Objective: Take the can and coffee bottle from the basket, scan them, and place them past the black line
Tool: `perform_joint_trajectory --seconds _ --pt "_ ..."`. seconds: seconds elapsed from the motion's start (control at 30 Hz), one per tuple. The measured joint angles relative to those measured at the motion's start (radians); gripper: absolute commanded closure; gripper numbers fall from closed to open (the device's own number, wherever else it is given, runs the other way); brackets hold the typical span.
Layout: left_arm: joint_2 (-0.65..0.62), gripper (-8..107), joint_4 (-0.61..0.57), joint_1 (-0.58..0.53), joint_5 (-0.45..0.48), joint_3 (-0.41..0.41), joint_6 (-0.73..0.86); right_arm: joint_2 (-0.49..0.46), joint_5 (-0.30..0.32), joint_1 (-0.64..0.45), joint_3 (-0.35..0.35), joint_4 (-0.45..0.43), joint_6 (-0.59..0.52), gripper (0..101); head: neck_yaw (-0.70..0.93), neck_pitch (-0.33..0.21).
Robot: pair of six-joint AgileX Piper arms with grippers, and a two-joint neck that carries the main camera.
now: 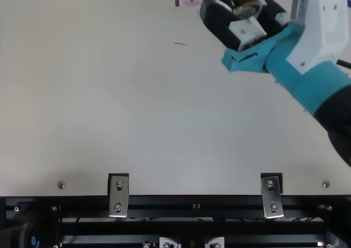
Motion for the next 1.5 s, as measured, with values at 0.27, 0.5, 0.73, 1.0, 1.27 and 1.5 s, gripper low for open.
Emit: perform_joint_trajectory --seconds 0.27,0.5,0.73,1.0,1.27,1.5 --pt "0.0 9 0.0 0.0 0.0 0.0 0.0 0.106 -0.037 -0.04 -0.051 -0.111 0.048 101 0.0 -0.005" --pt "0.0 9 0.0 0.0 0.0 0.0 0.0 0.188 -0.037 -0.054 -0.116 -0.139 0.046 101 0.0 -0.005" --pt "0.0 9 0.0 0.0 0.0 0.0 0.0 0.255 -0.017 -0.04 -0.192 -0.115 0.01 101 0.0 0.0" --pt "0.0 9 0.0 0.0 0.0 0.0 0.0 0.317 0.003 -0.023 -0.265 -0.063 -0.042 101 0.0 0.0" --pt "0.0 9 0.0 0.0 0.0 0.0 0.0 0.343 0.023 -0.019 -0.305 -0.011 -0.111 101 0.0 -0.005" --pt "0.0 9 0.0 0.0 0.0 0.0 0.0 0.359 0.051 -0.032 -0.329 0.049 -0.22 101 0.0 -0.005"
